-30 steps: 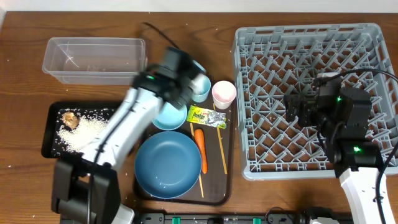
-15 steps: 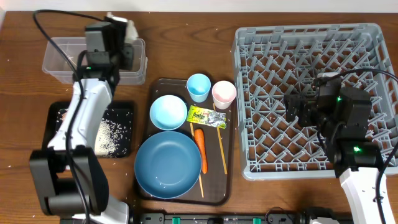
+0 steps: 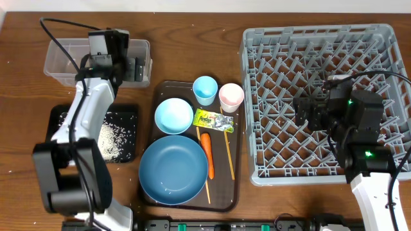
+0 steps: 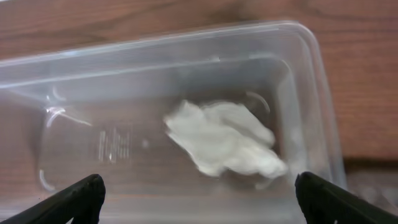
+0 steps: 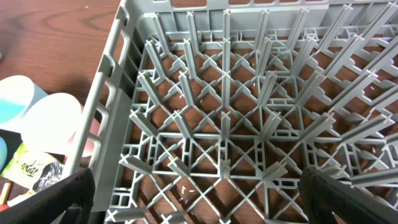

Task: Sort waste into correct bins and load items into the dishwasher rack
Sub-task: 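Reach the left gripper to the crumpled foil wrapper near the pink cup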

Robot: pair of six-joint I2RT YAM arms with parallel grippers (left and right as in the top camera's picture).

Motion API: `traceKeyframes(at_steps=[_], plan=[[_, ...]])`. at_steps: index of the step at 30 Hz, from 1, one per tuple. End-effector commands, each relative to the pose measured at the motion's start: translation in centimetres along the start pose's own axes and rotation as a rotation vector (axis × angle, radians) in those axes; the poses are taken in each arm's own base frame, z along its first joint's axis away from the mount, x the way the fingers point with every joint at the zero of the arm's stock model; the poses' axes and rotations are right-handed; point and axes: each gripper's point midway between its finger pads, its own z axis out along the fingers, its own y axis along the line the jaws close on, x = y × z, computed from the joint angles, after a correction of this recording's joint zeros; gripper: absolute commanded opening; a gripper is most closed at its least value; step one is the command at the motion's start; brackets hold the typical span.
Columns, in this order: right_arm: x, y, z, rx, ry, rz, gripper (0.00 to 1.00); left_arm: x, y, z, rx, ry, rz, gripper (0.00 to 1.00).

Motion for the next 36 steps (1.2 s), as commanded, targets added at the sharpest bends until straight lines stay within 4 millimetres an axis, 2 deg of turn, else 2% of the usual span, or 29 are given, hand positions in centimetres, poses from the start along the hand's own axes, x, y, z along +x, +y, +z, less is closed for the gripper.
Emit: traceKeyframes(at_steps=[1, 4, 7, 13, 18, 21, 25, 36], plan=[[-0.8, 0.2, -0.2, -0.003, -0.017, -0.019, 0.99, -2.0, -4.2, -5.1, 0.168, -0.080, 0.094, 0.98], [-0.9, 0.2, -0.2, -0.003, -0.022, -0.020, 0.99, -0.3, -9.5, -8.5, 0.346, -0.043, 0.235, 0.98], [-1.0, 0.3, -0.2, -0.003, -0.025, -0.020, 0.99, 2.2, -13.6, -9.9, 0.436, 0.037, 0.346, 0.98], [-0.9, 0.2, -0.2, -0.003, -0.022, -0.020, 0.99, 7.6, -21.6, -10.3, 0.582, 0.183, 0.549, 0.98], [-0.9, 0.2, -0.2, -0.003, -0.022, -0.020, 0.99, 11.2, -26.3, -9.4, 0.653, 0.274, 0.676, 0.98], [-0.8, 0.2, -0.2, -0.002, -0.016, -0.019, 0.99, 12.8, -28.0, -8.5, 0.674, 0.311, 0.716, 0.98], [-0.4, 0.2, -0.2, -0.002, -0.001, -0.017, 0.99, 14.1, -29.3, -7.3, 0.687, 0.338, 0.742, 0.98], [-0.3, 0.2, -0.2, -0.002, 0.002, -0.019, 0.99, 13.4, -30.2, -6.0, 0.689, 0.292, 0.740, 0.99]])
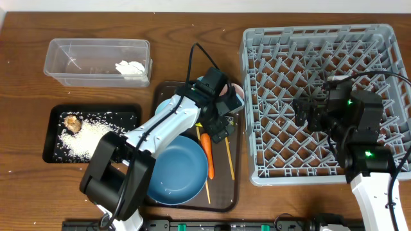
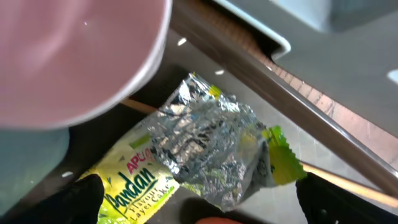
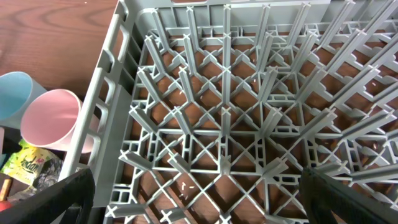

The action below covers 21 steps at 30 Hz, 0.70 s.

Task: Sort waste into correct bins and load items into the dishwasher rack
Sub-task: 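Reach the left gripper to the crumpled foil wrapper near the pink cup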

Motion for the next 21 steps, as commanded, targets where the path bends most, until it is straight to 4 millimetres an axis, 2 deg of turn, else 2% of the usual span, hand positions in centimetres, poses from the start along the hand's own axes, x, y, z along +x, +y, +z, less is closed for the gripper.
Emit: traceKeyframes(at_steps=[1, 7, 9, 11, 16, 21], plan=[[-0.7, 0.2, -0.2, -0.003, -0.013, -0.019, 0.99, 0.5, -0.2, 0.9, 0.022, 0.015, 0.007, 0.98], [-0.5, 0.2, -0.2, -0.002, -0.007, -0.018, 0.99, 1.1, -0.6, 2.1, 0.040, 0.047, 0.008, 0.96], [-0.5, 0.2, -0.2, 0.000, -0.007, -0.018, 0.99, 1.1, -0.6, 2.1, 0.040, 0.047, 0.007, 0.88], [-0.5, 0.0, -0.2, 0.008, -0.007, -0.018, 0.99, 1.1, -0.6, 2.1, 0.041, 0.047, 0.008, 0.79], [-0.5, -0.1, -0.2, 0.016, -0.007, -0.018, 0.99, 1.0, -0.8, 2.1, 0.040, 0.049, 0.015, 0.38], [-0.5, -0.1, -0.2, 0.016, -0.006, -0.017, 0.99, 1.0, -0.8, 2.1, 0.040, 0.048, 0.014, 0.06]])
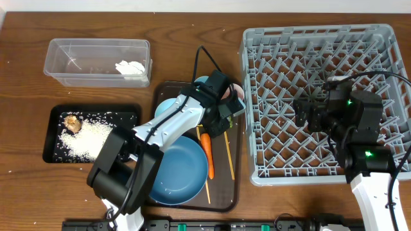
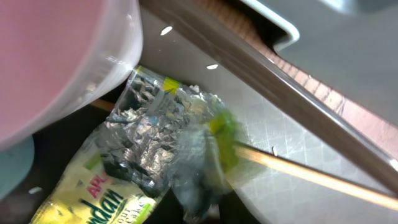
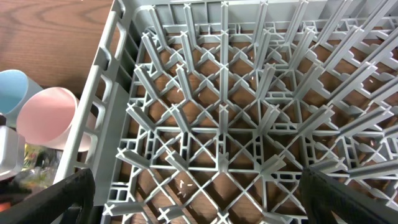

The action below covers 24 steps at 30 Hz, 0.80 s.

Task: Sort waste into correct bins and load items into the dishwasher rack
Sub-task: 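Reach the left gripper to the crumpled foil wrapper near the pink cup, then carry the foil wrapper left and drop it into the clear bin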

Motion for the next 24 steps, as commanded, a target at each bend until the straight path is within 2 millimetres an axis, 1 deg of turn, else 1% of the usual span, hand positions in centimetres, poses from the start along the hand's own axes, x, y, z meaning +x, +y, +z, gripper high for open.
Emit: traceKeyframes(at_steps=[1, 4, 6, 10, 15, 21, 23, 24], plan=[[-0.7, 0.1, -0.2, 0.007, -0.014, -0.019, 0.99, 0.2, -0.3, 0.3, 0.015, 0.003, 0.012, 0.06], [-0.7, 0.1, -0.2, 0.007, -0.013, -0.019, 0.99, 0.1, -0.3, 0.1, 0.014, 0.002, 0.012, 0.06], [-0.6, 0.1, -0.2, 0.007, -0.012, -0.018, 0.99, -0.1, -0.3, -0.3, 0.011, -0.004, -0.002, 0.06], [-0.5, 0.1, -0.2, 0.008, -0.007, -0.018, 0.99, -1.3, -0.4, -2.5, -0.006, -0.049, -0.056, 0.06], [-0.5, 0.1, -0.2, 0.008, -0.007, -0.018, 0.99, -3.1, -0.7, -6.7, -0.043, -0.158, -0.081, 0.06], [-0.5, 0.0, -0.2, 0.008, -0.006, -0.018, 0.99, -4.4, -1.3, -12.0, -0.101, -0.286, -0.053, 0.06], [-0.5, 0.0, -0.2, 0.008, -0.007, -0.018, 0.99, -4.3, -0.6, -13.3, -0.160, -0.302, -0.056, 0.06], [-0.5, 0.0, -0.2, 0.008, -0.007, -0.018, 0.99, -4.1, 0.0, -13.9, -0.206, -0.303, -0.061, 0.06]])
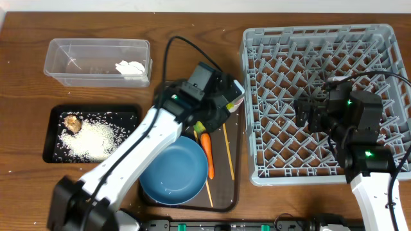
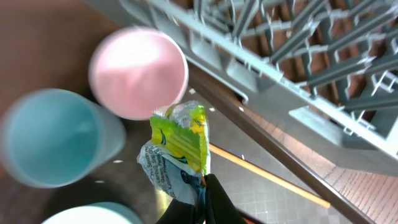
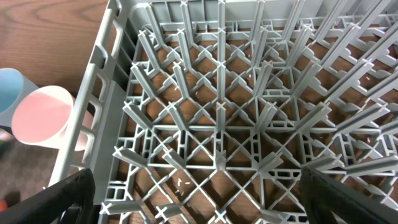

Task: Sort waste into correct bins and load items into the dishwasher rack
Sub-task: 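Carry the foil wrapper left and drop it into the clear bin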

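A crumpled yellow-green snack wrapper [image 2: 177,146] hangs pinched in my left gripper [image 2: 202,186], which is shut on it above the brown tray [image 1: 221,192]. Below it the left wrist view shows the pink cup [image 2: 138,71], the blue cup [image 2: 50,137] and a chopstick [image 2: 267,177]. From overhead the left gripper [image 1: 207,119] sits over the tray's top right, hiding the cups. My right gripper [image 3: 198,199] hangs open over the grey dishwasher rack [image 1: 321,102], holding nothing. The rack [image 3: 217,112] has nothing in it.
On the tray lie a large blue plate [image 1: 173,170], a carrot [image 1: 207,151] and chopsticks [image 1: 228,154]. A clear bin [image 1: 96,61] with a white tissue [image 1: 130,67] stands at the back left. A black tray [image 1: 90,133] holds rice and scraps.
My left gripper was low on the tray, its fingers around the wrapper. Now it is shut on the wrapper and stands higher, with the wrapper off the tray. The right arm has not moved.
My left gripper was open over the clear bin, the white tissue lying inside. Then it stood open over the wrapper on the tray, then lower around it. Now it holds the wrapper above the tray. The right gripper stayed open over the rack.
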Robot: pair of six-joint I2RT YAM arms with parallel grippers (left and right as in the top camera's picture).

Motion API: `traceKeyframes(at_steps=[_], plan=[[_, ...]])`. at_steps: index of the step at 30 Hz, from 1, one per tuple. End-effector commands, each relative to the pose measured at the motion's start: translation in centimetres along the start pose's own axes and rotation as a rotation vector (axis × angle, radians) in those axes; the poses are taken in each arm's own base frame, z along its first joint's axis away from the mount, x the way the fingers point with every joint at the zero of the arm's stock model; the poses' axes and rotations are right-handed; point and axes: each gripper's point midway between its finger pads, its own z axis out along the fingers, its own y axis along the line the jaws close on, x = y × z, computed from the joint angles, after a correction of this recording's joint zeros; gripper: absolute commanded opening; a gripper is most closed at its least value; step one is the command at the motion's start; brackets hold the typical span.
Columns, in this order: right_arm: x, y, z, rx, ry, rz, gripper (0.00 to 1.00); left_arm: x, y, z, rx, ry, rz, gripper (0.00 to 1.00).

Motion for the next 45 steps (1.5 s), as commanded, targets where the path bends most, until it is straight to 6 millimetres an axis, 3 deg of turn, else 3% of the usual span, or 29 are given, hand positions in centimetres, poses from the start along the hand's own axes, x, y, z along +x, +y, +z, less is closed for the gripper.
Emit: traceKeyframes(at_steps=[1, 4, 11, 15, 21, 25, 26, 29, 32, 36, 40, 45], plan=[[-0.7, 0.2, -0.2, -0.002, -0.014, -0.018, 0.99, -0.9, 2.4, -2.4, -0.150, -0.029, -0.010, 0.06], [-0.8, 0.2, -0.2, -0.002, -0.017, -0.019, 0.99, -0.6, 5.9, -3.7, -0.319, -0.022, -0.034, 0.06], [-0.9, 0.2, -0.2, -0.002, -0.021, -0.020, 0.99, -1.4, 16.3, -7.3, -0.601, -0.160, -0.181, 0.06], [-0.8, 0.2, -0.2, -0.002, -0.020, -0.019, 0.99, 0.2, 23.3, -9.6, -0.740, -0.234, -0.287, 0.06], [-1.0, 0.2, -0.2, -0.003, -0.025, -0.020, 0.99, 3.5, 30.7, -10.4, -0.860, -0.275, -0.385, 0.06], [-0.9, 0.2, 0.0, -0.003, -0.019, -0.019, 0.99, 5.2, 32.2, -8.0, -0.795, -0.262, -0.381, 0.07], [-0.8, 0.2, 0.1, -0.003, -0.017, -0.019, 0.99, 5.7, 32.6, -7.5, -0.795, -0.247, -0.390, 0.14], [-0.7, 0.2, 0.2, -0.003, -0.011, -0.018, 0.99, 6.9, 33.4, -6.6, -0.796, -0.226, -0.407, 0.76], [-0.6, 0.2, 0.3, -0.003, -0.006, -0.017, 0.99, 7.2, 33.8, -6.8, -0.805, -0.229, -0.413, 0.98], [-0.6, 0.1, 0.3, -0.003, -0.006, -0.017, 0.99, 6.7, 33.8, -7.8, -0.820, -0.252, -0.409, 0.98], [-0.6, 0.1, 0.3, -0.003, -0.005, -0.017, 0.99, 5.3, 32.5, -9.5, -0.819, -0.280, -0.400, 0.98], [-0.4, 0.1, 0.3, -0.003, 0.001, -0.016, 0.99, 3.1, 28.3, -12.0, -0.777, -0.283, -0.361, 0.98]])
